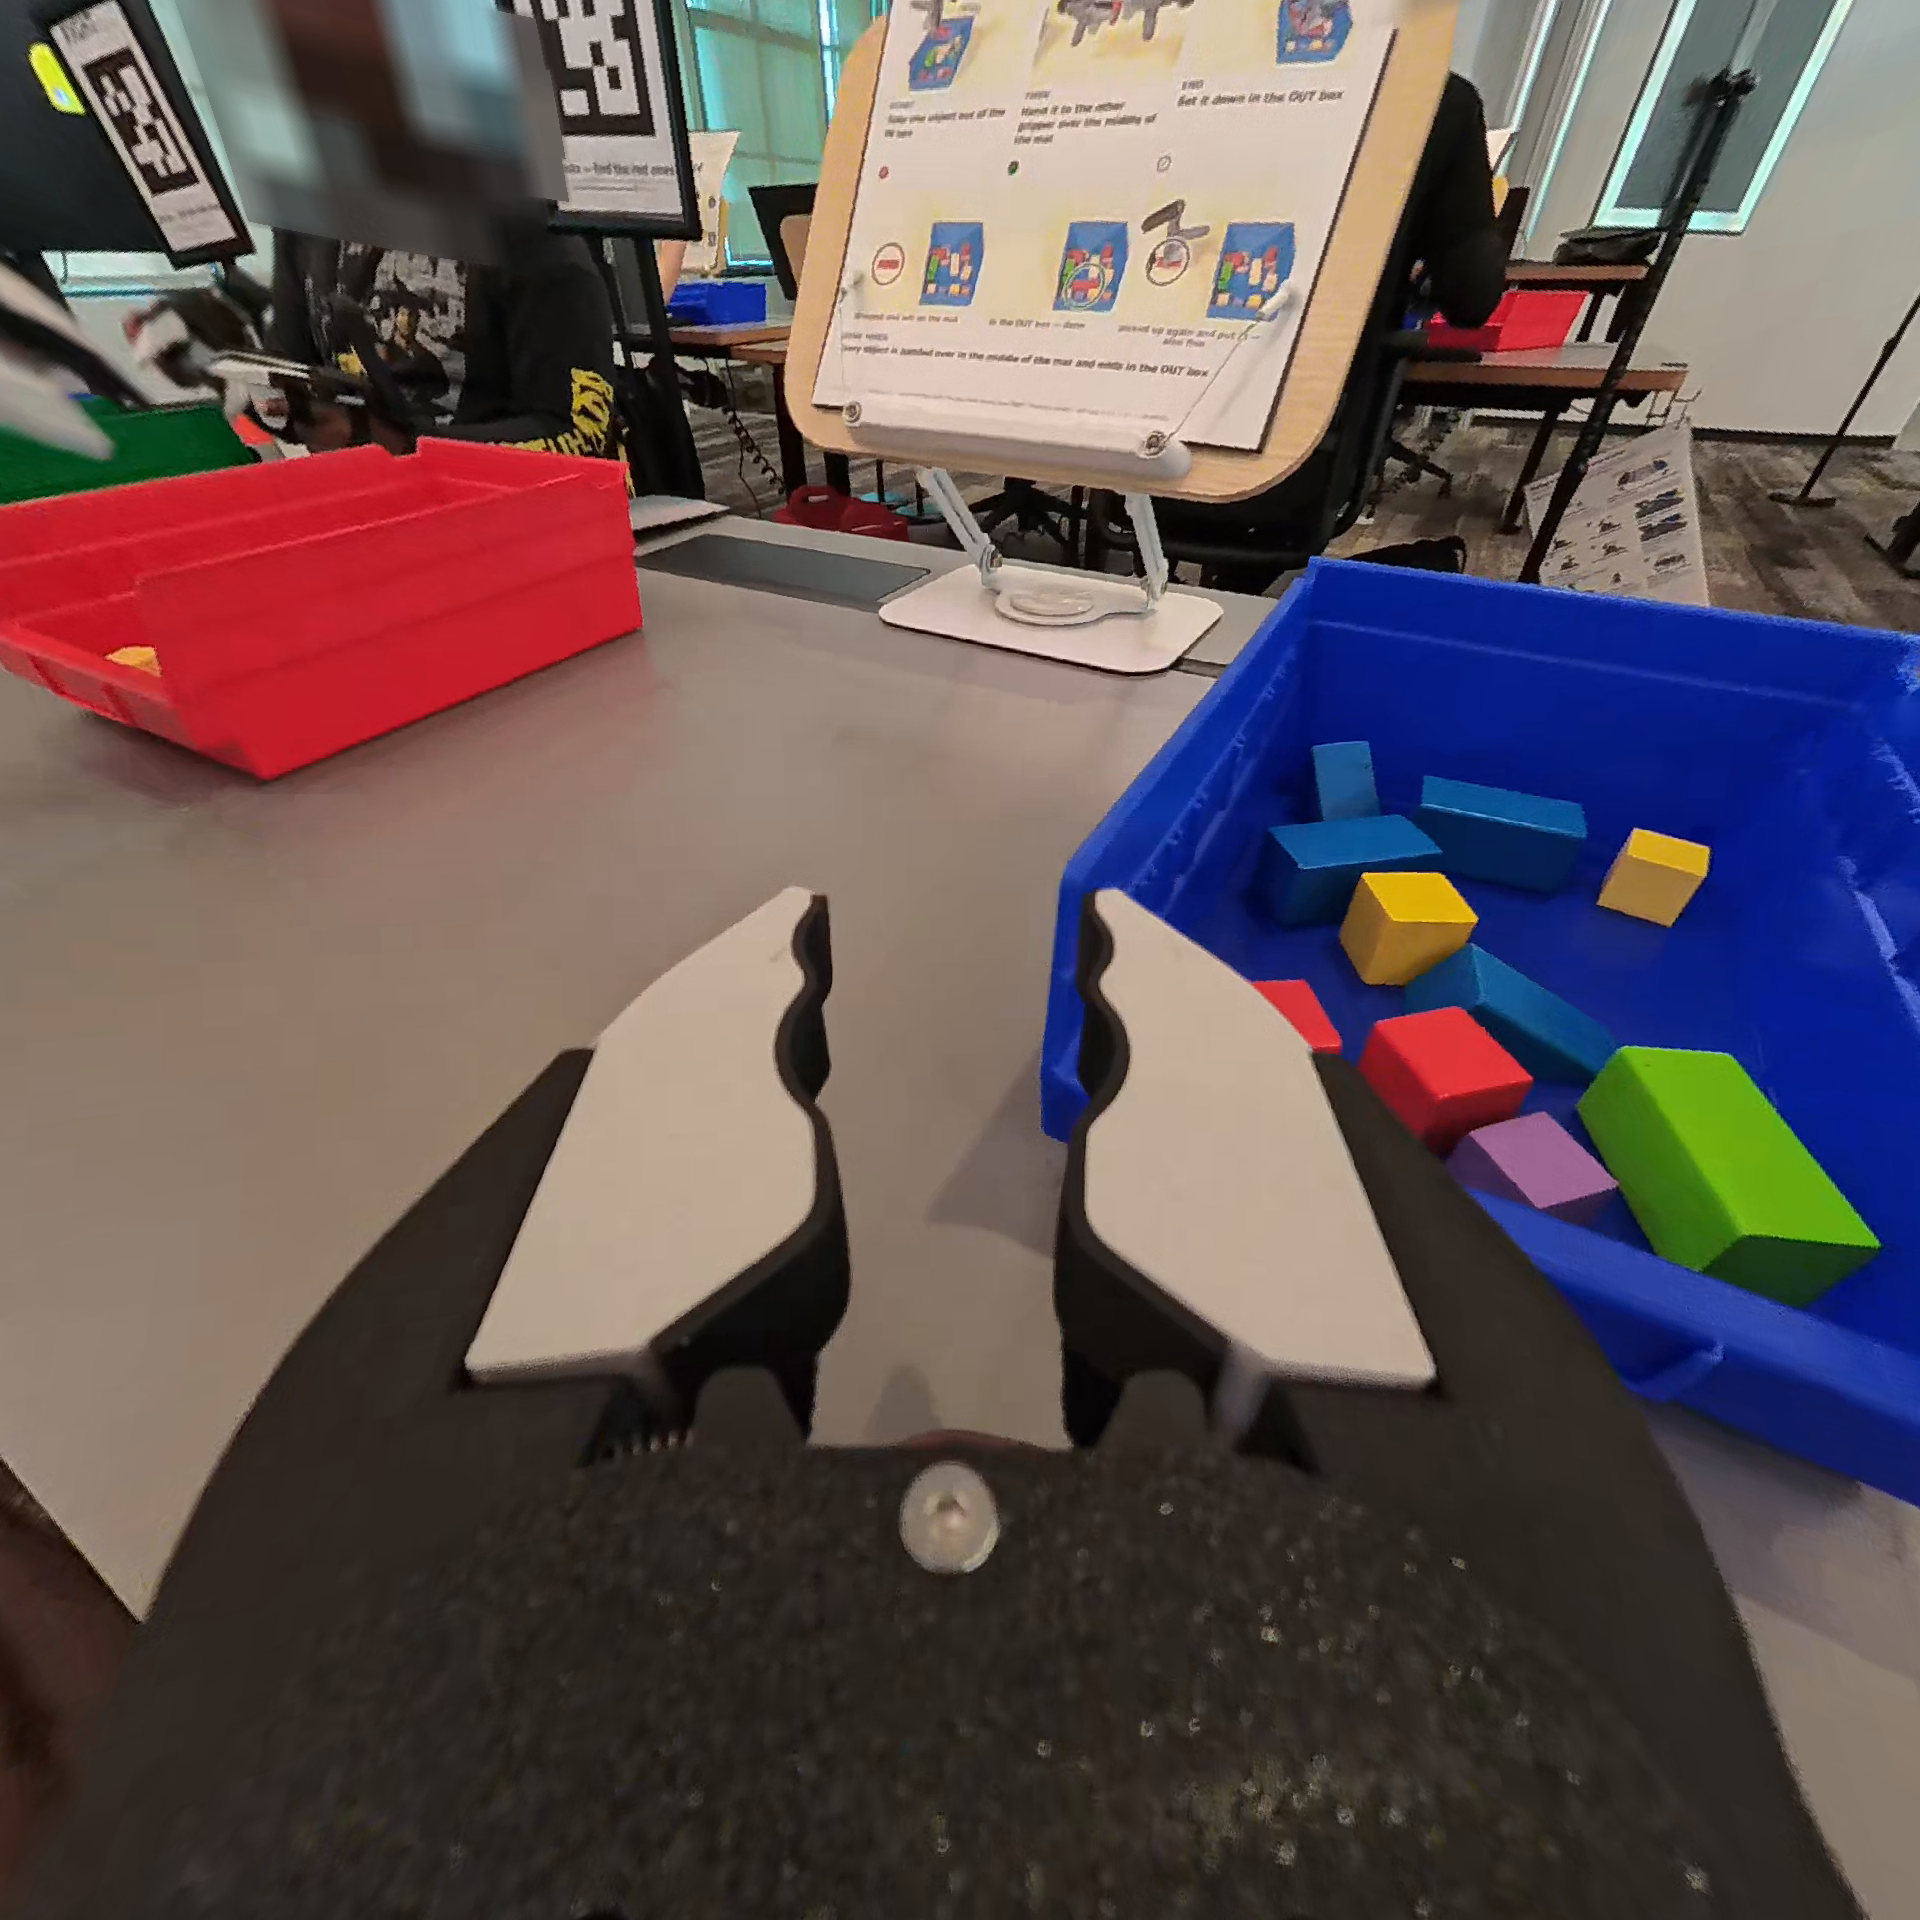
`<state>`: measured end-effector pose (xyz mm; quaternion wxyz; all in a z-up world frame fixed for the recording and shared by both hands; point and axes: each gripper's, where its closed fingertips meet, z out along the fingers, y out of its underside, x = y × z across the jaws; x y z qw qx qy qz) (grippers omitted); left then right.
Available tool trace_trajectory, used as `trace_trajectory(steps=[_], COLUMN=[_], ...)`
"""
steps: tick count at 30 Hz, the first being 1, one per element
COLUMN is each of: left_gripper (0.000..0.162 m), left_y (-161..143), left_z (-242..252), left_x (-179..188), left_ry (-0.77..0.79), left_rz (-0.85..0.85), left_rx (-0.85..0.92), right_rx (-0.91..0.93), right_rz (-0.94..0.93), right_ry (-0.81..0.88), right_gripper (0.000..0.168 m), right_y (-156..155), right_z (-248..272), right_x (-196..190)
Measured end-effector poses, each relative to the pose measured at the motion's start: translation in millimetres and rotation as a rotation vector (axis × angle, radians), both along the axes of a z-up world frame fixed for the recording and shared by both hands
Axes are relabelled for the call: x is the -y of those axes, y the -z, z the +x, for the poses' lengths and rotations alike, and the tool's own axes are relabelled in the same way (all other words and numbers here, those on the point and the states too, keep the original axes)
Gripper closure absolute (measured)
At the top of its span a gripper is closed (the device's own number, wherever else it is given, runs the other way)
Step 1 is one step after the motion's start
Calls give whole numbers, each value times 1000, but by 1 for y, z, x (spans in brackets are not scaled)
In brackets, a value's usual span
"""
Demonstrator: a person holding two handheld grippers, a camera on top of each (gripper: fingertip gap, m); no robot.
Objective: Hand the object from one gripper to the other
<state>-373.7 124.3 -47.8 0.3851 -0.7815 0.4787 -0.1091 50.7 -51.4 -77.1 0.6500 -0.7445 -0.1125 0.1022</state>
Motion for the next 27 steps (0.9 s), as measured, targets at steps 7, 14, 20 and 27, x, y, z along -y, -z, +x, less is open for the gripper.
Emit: trace_trajectory(steps=[7, 14, 20, 27], left_gripper=[107, 112, 114, 128], left_y=[54, 104, 130, 129], left_z=[-49, -85, -91, -79], left_x=[-132, -163, -164, -168], left_ry=[-115, -98, -46, -37], left_rz=[-157, -341, -387, -368], left_rx=[-436, -701, -777, -725], right_rx=[63, 54, 39, 65], right_rz=[-15, -34, -49, -60], right_ry=[-22, -23, -30, -31], right_gripper=[125, 126, 126, 127], right_y=[5, 12, 15, 18], right_z=[-3, 1, 2, -3], right_x=[1, 2, 0, 1])
